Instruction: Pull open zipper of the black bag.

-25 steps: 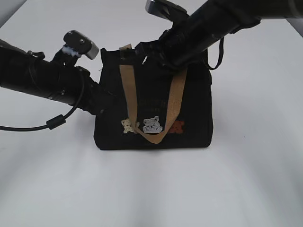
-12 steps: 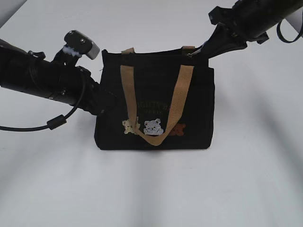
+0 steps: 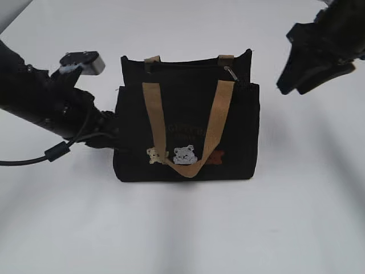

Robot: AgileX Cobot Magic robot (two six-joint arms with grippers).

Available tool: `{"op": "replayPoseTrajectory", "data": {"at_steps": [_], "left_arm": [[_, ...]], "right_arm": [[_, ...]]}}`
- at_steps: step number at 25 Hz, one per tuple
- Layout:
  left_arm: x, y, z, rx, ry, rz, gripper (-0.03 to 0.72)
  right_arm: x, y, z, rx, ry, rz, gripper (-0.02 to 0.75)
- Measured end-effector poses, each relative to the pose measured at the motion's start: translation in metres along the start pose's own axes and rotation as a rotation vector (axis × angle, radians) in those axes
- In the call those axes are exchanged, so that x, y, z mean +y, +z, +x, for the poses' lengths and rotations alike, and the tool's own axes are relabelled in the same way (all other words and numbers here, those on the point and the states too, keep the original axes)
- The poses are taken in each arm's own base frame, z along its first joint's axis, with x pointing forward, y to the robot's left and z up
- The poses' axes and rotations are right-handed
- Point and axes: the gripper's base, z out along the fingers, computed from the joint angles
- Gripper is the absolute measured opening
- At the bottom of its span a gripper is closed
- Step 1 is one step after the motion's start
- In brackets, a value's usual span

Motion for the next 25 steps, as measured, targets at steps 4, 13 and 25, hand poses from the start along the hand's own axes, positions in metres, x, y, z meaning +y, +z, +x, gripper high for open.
{"op": "replayPoseTrajectory", "data": {"at_steps": [4,13,25], "left_arm": [[-0.003,-0.020,0.010,0.133,-0.226,-0.074,0.309],[-0.048,-0.133,0.016,-0.091,-0.324,-0.222,0.260],[-0.115,-0.256,0.114,-0.267,-0.239,-0.418,0.236]], "right_arm": [[0.009,-0.028,0.033,0.016,0.023,0.148,0.316],[0.046,-0.070,0.174,-0.042,-0.041,0.325,0.315],[0.067,-0.067,0.317,-0.426,-0.167,0.462,0.312]]}}
